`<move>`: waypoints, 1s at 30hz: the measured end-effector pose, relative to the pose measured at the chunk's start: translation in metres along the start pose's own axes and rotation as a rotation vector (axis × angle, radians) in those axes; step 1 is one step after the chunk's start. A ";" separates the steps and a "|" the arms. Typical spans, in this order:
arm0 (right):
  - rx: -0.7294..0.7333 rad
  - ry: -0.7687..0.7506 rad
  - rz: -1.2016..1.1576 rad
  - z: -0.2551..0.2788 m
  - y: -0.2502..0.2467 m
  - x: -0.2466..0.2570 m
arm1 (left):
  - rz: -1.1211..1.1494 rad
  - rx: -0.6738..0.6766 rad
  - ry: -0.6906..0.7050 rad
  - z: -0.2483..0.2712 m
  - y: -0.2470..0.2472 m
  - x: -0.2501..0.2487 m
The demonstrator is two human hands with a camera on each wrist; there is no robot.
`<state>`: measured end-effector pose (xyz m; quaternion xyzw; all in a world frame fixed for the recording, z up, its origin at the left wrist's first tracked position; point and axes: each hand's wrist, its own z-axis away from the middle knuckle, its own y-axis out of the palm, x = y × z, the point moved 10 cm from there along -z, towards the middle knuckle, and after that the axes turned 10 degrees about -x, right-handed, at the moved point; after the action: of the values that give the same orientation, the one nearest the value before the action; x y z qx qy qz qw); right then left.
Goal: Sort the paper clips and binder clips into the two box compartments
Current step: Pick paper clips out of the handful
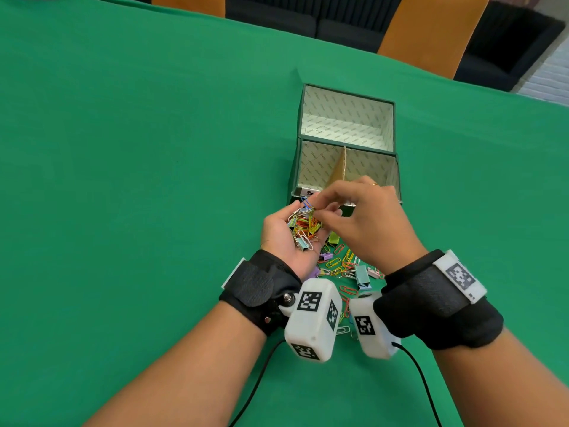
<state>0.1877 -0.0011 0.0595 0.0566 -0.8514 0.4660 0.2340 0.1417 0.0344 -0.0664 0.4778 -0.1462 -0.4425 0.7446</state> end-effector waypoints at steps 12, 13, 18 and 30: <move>-0.414 0.278 -0.200 -0.029 -0.060 -0.067 | 0.045 0.025 -0.027 -0.003 0.001 0.000; -0.405 0.313 -0.154 -0.032 -0.059 -0.076 | 0.044 0.026 -0.029 -0.004 0.000 0.000; -0.099 0.303 0.212 -0.019 -0.028 -0.080 | 0.043 0.016 -0.030 -0.003 0.000 -0.001; 0.217 -0.074 0.048 0.031 0.028 -0.009 | 0.060 0.009 -0.032 -0.009 0.000 0.002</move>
<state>0.1762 -0.0126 0.0198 0.0783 -0.8051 0.5585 0.1837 0.1480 0.0377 -0.0715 0.4694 -0.1740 -0.4269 0.7531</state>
